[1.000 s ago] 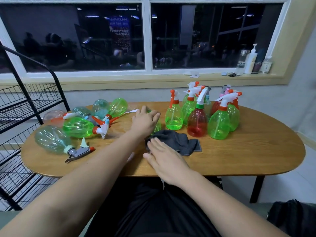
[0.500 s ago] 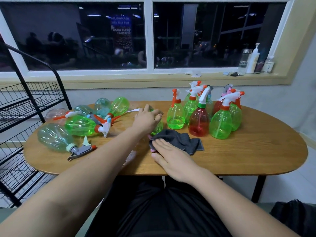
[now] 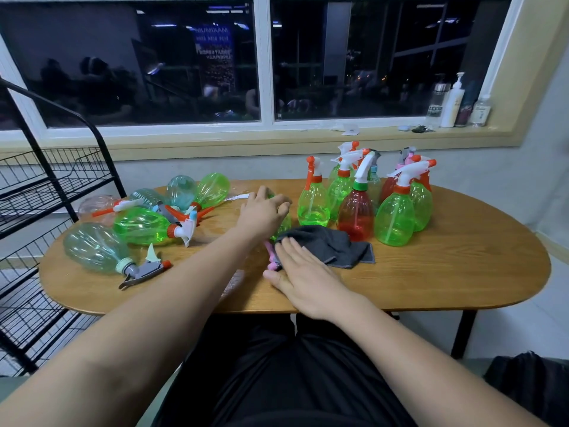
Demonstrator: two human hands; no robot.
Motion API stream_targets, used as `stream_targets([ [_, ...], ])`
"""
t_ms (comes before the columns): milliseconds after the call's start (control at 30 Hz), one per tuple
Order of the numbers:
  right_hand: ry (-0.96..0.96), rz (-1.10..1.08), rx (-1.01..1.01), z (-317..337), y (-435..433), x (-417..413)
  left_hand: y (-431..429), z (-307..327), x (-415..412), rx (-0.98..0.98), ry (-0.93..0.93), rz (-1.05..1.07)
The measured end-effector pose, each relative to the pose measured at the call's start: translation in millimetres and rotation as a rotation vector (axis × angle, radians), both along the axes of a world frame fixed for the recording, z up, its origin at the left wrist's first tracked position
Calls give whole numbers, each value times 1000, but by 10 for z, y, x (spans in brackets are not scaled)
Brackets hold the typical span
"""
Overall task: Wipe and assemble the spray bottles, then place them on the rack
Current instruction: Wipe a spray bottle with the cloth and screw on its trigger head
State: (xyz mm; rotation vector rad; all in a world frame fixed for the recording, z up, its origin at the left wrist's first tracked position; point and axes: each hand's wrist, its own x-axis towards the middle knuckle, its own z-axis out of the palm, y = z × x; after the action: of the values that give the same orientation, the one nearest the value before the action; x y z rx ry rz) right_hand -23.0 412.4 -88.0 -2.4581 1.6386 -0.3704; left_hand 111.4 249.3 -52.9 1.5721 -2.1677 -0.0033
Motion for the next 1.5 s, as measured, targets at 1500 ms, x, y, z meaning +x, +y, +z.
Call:
stream_targets([
  [1500,-594,-133,-393,151,33,-140,308,-9,249,117,631,8],
])
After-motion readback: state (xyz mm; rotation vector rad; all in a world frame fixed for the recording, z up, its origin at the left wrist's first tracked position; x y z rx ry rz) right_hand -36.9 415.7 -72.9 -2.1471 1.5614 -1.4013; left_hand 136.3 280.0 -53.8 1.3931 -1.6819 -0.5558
